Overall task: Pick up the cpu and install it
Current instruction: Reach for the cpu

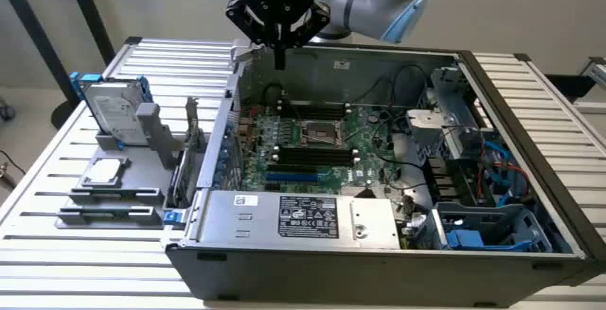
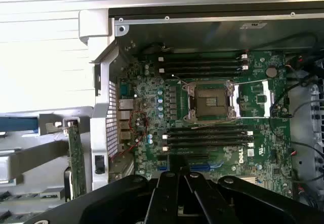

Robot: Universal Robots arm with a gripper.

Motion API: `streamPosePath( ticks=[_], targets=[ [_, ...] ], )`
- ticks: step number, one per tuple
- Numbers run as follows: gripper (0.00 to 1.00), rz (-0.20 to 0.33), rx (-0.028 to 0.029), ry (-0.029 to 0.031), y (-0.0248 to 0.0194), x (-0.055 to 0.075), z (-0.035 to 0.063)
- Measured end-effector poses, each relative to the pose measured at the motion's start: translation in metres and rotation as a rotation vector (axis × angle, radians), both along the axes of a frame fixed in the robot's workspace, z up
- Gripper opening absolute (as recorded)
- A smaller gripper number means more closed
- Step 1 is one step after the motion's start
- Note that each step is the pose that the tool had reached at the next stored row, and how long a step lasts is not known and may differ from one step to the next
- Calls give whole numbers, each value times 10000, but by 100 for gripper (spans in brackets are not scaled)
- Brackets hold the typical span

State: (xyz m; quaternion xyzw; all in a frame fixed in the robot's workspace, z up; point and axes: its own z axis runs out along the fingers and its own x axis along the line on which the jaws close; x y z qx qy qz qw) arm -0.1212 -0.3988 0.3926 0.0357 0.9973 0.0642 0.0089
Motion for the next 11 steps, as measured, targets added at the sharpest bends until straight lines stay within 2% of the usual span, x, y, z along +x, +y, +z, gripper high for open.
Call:
streamPosePath(
  ticks=[11],
  targets=[
    [11,1,16,5,0,-4,0]
  ],
)
